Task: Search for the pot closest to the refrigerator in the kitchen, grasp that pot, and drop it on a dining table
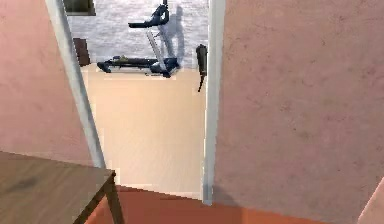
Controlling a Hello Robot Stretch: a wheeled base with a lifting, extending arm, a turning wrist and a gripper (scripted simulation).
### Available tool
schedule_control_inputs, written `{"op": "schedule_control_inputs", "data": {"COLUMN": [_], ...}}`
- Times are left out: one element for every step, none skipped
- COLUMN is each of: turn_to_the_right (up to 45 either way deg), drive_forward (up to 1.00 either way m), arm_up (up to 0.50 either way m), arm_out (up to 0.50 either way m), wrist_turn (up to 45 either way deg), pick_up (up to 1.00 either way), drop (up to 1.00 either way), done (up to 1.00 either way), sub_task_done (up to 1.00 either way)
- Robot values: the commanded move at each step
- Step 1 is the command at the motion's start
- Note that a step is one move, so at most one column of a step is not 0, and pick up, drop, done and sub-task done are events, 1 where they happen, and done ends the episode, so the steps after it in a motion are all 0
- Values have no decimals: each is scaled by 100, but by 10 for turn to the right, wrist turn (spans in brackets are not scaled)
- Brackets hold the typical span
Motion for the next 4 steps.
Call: {"op": "schedule_control_inputs", "data": {"turn_to_the_right": [450,450,300,450], "drive_forward": [0,0,0,0], "arm_up": [0,0,0,0], "arm_out": [0,0,0,0], "wrist_turn": [0,0,0,0], "pick_up": [0,0,0,0], "drop": [0,0,0,0], "done": [0,0,0,0], "sub_task_done": [0,0,0,0]}}
